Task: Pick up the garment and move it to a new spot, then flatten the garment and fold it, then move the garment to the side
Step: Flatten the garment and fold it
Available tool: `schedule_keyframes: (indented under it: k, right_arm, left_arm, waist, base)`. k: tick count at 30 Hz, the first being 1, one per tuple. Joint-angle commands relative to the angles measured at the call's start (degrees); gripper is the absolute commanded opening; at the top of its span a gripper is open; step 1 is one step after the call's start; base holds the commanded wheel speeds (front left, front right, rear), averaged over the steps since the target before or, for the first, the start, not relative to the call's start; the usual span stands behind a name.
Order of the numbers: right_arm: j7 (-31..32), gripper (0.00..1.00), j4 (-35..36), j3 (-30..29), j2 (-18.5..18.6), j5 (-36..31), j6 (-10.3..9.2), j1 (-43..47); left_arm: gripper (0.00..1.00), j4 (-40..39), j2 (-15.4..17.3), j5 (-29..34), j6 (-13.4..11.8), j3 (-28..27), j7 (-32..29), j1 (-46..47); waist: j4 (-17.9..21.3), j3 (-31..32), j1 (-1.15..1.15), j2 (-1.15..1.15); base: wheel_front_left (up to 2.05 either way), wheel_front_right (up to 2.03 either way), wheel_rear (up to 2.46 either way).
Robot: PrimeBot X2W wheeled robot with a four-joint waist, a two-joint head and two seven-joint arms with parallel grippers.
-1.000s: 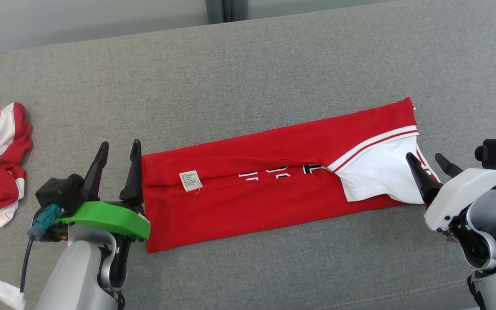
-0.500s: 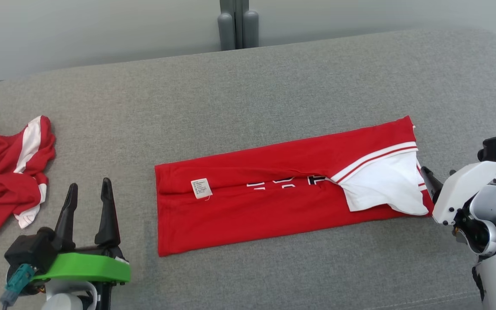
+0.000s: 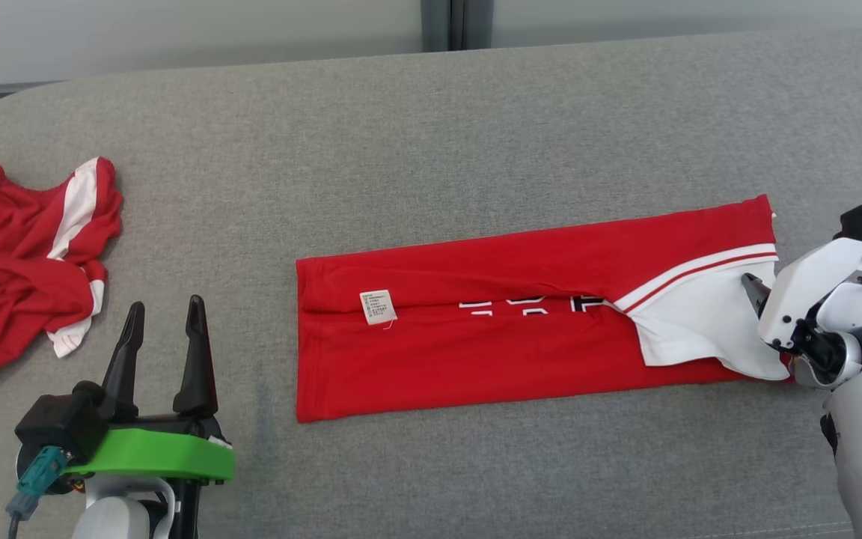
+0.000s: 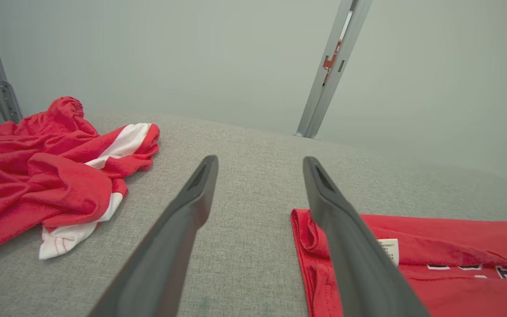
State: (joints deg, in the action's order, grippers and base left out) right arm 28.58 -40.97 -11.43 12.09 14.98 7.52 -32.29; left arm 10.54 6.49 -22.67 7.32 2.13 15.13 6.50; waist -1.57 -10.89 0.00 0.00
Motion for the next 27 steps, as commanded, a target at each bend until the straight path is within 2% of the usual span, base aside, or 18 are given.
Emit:
schedule_keyframes:
  k: [1, 9, 11, 20, 27]
  right_arm:
    - [-0.6, 1.0, -1.5, 0.4, 0.0, -0.2, -0.06, -1.2]
    - [0.5, 1.0, -9.1, 2.7, 0.2, -0.9, -0.04, -1.9]
    - [0.0, 0.0, -9.8, 3.2, 0.7, -0.5, -0.04, -1.9]
    - [-6.3, 0.0, -8.8, -0.5, 5.8, -3.0, -0.1, -1.8]
    - [-9.4, 0.0, -5.2, -3.8, 10.7, -7.4, -0.09, -0.5]
  left_arm:
    - [1.0, -0.1, 0.6, -0.5, 0.2, 0.0, 0.0, 1.0]
    - [1.0, 0.0, 0.6, -0.8, 0.2, 0.0, 0.0, 0.5]
    - [1.0, 0.1, 0.6, -0.8, 0.2, -0.2, 0.0, 0.1]
    - [1.0, 0.9, 0.6, -0.6, 0.2, -0.7, 0.0, -1.5]
    - [1.0, 1.5, 0.0, -0.7, 0.2, -0.5, 0.0, -2.8]
  waist:
    - [-1.7, -1.8, 0.0, 0.0]
    - [-2.6, -1.6, 0.0, 0.0]
    - [-2.6, -1.1, 0.0, 0.0]
    - [-0.8, 1.4, 0.0, 0.0]
    - [0.3, 3.7, 0.0, 0.0]
  base:
    - [0.0, 0.0, 0.0]
    - [0.0, 0.0, 0.0]
    - [0.0, 0.0, 0.0]
    - [0.0, 0.0, 0.0]
    - [0.0, 0.0, 0.0]
